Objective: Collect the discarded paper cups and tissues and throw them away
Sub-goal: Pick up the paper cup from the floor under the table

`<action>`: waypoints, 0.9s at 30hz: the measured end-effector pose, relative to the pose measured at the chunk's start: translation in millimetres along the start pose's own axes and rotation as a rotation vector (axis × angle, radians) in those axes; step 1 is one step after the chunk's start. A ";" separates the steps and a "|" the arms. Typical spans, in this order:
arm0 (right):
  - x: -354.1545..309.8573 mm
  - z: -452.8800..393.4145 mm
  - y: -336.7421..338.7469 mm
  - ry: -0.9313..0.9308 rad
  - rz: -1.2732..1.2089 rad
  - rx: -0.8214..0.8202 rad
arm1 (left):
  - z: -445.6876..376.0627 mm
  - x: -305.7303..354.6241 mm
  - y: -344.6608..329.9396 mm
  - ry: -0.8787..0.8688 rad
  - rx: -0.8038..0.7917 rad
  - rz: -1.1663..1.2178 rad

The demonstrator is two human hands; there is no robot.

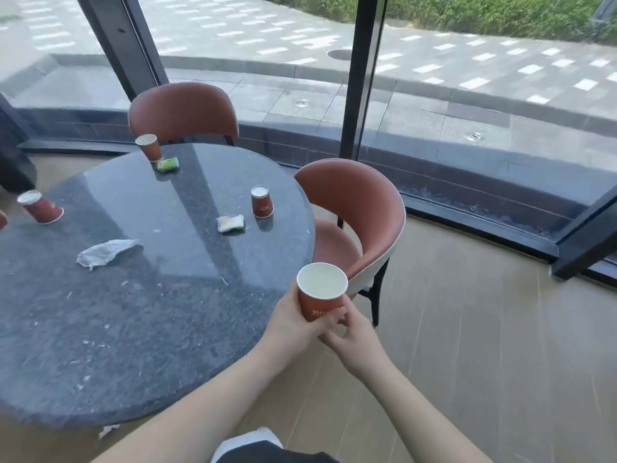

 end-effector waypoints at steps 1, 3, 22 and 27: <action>-2.3 -7.4 -5.4 -0.001 0.016 -0.030 | -5.1 -1.2 6.9 0.009 0.028 -0.013; -4.0 -24.6 -15.5 -0.003 0.058 -0.091 | -19.2 -5.8 24.1 0.032 0.090 0.006; 7.9 -207.7 -77.3 -0.008 0.317 -0.140 | -193.0 -42.8 131.2 0.090 0.162 -0.009; 19.1 -254.0 -85.1 0.017 0.341 -0.214 | -217.2 -56.0 138.5 0.145 0.239 0.001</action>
Point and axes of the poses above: each hand's wrist, its own z-axis away from the middle knuckle, its own y-axis out of the back of the hand, x = y × z, the point moved 7 cm from there along -z, towards the middle knuckle, and after that the axes turned 4 degrees about x, right-handed, at the moved point
